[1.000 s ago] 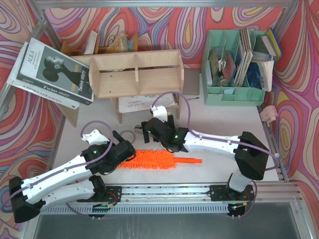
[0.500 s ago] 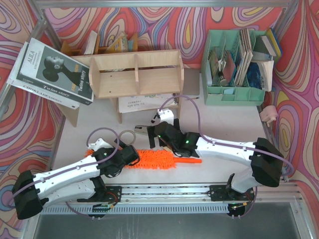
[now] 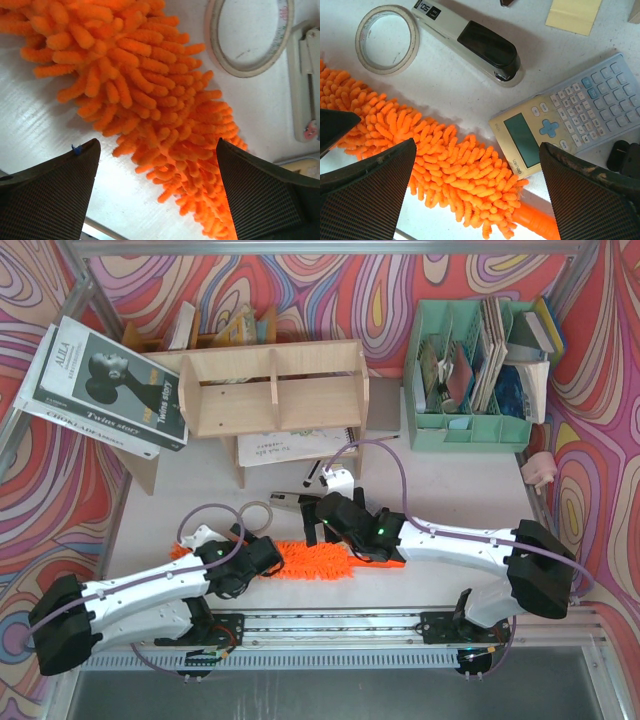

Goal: Dust the bookshelf with a duster

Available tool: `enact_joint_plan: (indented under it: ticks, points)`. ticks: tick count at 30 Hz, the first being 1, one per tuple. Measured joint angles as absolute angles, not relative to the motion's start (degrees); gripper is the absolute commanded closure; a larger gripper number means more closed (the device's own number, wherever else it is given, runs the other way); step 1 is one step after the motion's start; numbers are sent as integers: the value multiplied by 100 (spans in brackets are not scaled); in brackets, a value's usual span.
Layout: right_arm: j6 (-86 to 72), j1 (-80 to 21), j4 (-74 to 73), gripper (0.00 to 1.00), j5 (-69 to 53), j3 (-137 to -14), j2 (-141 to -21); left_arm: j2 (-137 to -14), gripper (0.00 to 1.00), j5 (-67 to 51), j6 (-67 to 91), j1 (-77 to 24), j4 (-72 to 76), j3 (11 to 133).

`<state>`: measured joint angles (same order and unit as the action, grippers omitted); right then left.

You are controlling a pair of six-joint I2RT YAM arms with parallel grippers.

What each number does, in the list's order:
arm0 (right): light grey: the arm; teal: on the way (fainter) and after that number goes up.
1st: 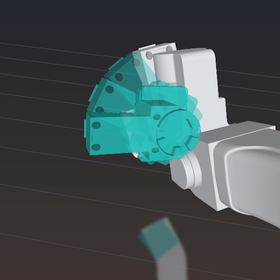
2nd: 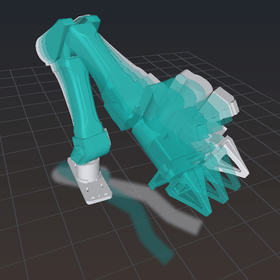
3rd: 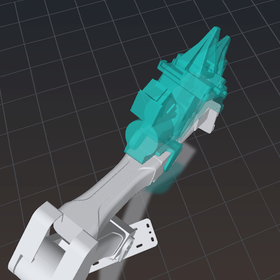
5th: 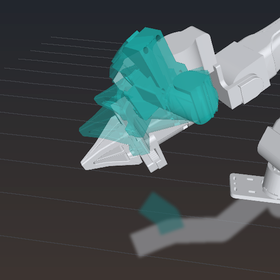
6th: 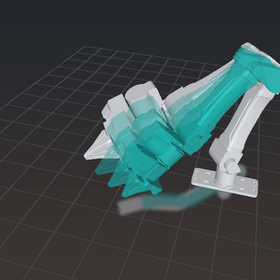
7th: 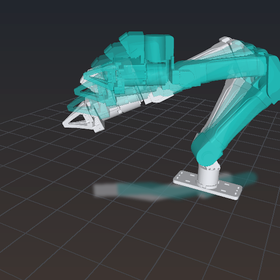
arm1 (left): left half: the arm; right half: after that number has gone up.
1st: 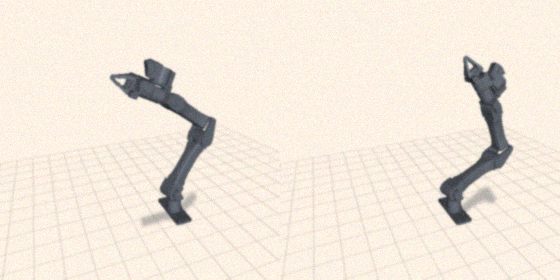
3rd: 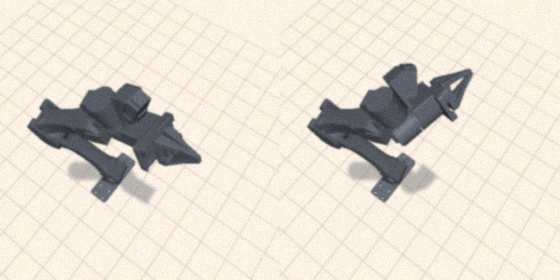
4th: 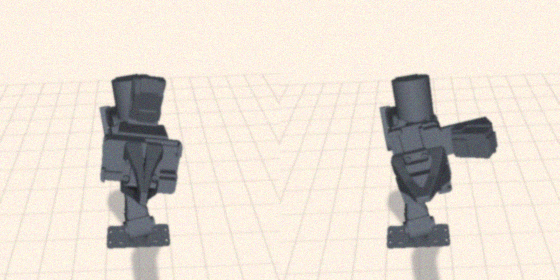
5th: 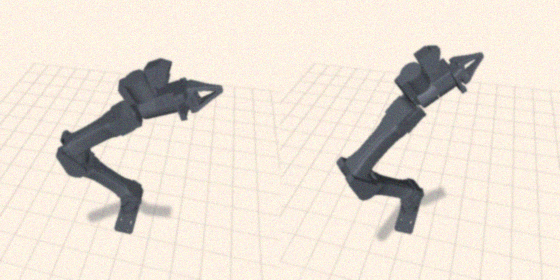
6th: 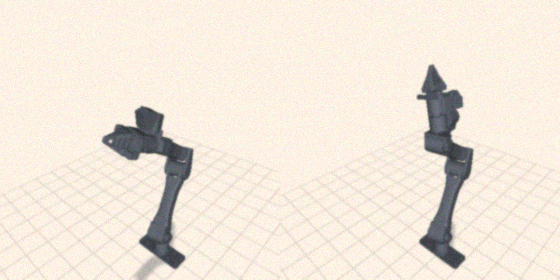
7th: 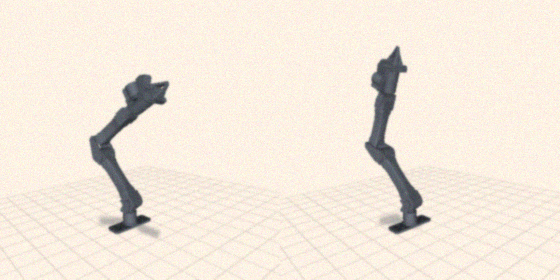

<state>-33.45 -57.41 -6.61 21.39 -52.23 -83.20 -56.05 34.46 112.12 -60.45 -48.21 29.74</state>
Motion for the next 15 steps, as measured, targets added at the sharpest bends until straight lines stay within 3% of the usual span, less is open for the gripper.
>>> enact_joint_plan:
  ticks: [15]
  points:
    - [-3350,-5741,-666,1,2176,-5221,-8320,-6261,13,3529,11214,-5789,-4222,2823]
